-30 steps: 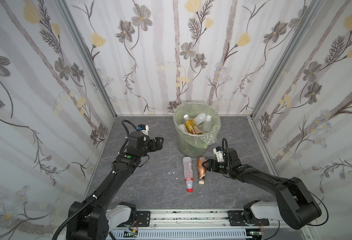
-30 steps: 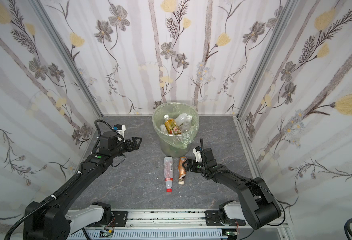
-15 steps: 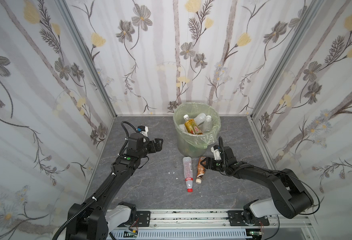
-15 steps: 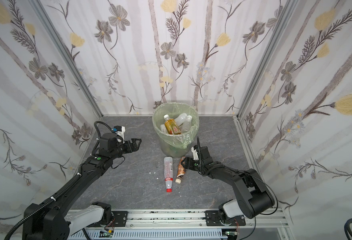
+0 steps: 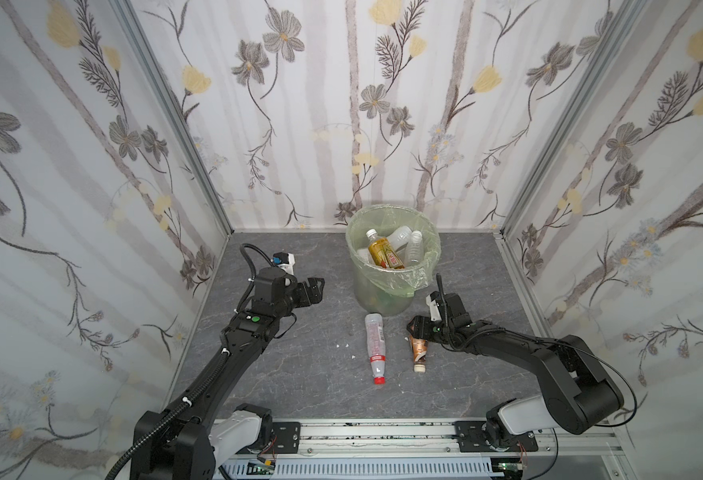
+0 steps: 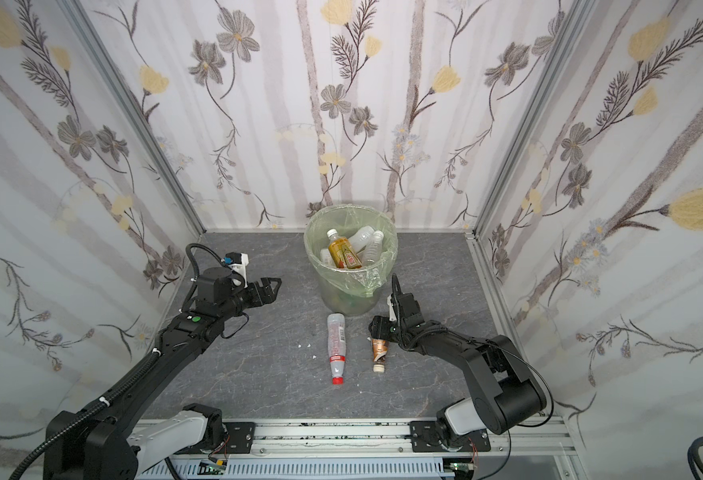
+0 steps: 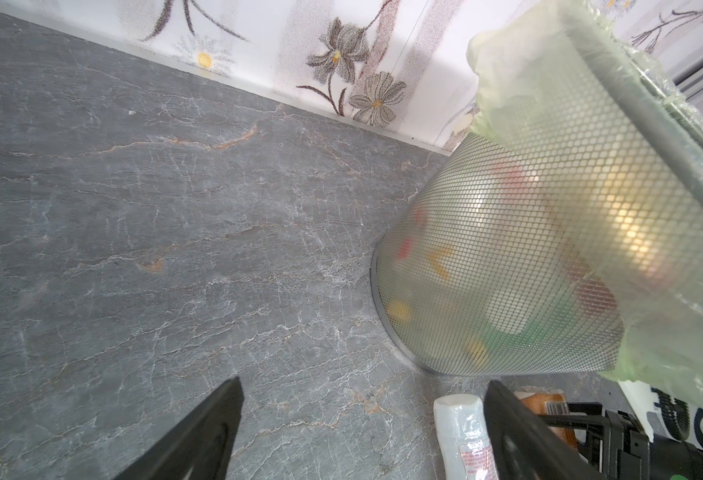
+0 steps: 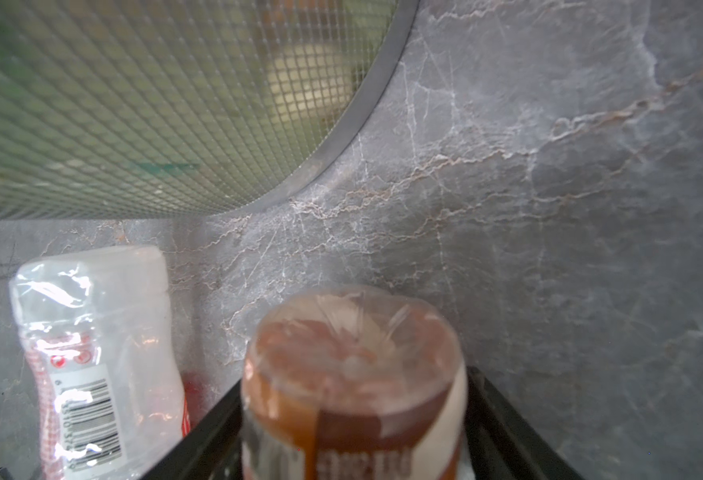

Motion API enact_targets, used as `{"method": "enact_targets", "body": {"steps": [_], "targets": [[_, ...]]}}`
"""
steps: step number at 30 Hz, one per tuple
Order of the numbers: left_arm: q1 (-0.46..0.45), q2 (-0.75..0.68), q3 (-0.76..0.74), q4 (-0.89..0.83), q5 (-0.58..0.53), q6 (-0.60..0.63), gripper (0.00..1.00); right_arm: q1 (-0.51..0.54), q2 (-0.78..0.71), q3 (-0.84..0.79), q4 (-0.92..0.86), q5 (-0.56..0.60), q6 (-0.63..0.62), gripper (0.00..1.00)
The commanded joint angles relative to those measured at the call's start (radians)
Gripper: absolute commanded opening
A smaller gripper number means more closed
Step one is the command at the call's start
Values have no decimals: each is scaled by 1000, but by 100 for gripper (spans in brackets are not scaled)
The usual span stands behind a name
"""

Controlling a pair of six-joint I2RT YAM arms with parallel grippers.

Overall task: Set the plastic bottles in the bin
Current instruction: 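Close the right gripper on the copper-label bottle, then lift the copper-label bottle with the right gripper and carry it over the bin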

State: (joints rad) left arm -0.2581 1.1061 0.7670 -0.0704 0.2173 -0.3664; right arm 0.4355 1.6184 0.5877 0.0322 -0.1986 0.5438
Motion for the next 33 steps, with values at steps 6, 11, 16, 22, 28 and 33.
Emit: {"method": "enact_targets", "body": {"steps": [6,11,16,22,28,33], "targets": [[3,-17,-15,32,-7,2,92,0,35,23,-50,99,-51,75],[5,-24,-21,34,-9,-2,92,-1,37,53,-76,121,-64,65],[7,-31,-25,34,-12,0,92,-4,-5,83,-110,173,-83,59],[8,-31,-26,35,-11,3,92,-24,-103,131,-169,264,-128,57],[11,-29,-27,36,-10,4,92,-114,-201,189,-216,258,-154,55],[13,-40,-34,35,-14,4,92,-181,-300,289,-270,252,-186,54]]}}
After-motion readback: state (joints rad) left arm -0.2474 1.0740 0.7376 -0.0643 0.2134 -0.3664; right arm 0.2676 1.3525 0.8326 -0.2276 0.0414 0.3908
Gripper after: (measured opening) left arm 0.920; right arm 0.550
